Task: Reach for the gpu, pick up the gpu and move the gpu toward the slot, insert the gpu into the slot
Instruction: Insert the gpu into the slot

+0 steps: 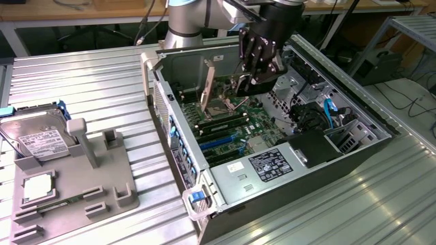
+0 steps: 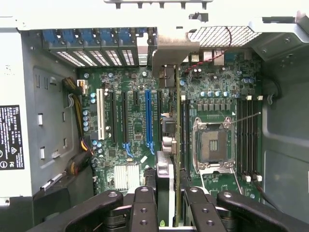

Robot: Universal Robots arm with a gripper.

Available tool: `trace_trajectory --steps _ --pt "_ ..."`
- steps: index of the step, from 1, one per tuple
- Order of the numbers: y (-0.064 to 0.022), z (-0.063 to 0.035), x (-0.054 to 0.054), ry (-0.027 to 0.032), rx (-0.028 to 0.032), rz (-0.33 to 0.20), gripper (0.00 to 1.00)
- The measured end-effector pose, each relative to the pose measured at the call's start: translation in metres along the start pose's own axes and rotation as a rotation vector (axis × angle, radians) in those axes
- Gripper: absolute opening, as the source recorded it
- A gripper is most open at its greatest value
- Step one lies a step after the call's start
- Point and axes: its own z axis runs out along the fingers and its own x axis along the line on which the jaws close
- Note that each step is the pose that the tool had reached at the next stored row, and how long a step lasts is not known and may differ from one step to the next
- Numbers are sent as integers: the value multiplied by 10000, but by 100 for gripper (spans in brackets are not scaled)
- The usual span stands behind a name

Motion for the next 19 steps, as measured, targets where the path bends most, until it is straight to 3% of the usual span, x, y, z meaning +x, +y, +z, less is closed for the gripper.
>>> trace_trajectory --steps 4,6,8,14,19 --pt "-1 62 1 1 3 1 27" --pt "0 70 2 3 72 0 27" --pt "5 86 3 -4 190 -6 27" --pt "51 134 -2 -4 386 -13 27" --pt "77 207 0 -5 395 -13 27"
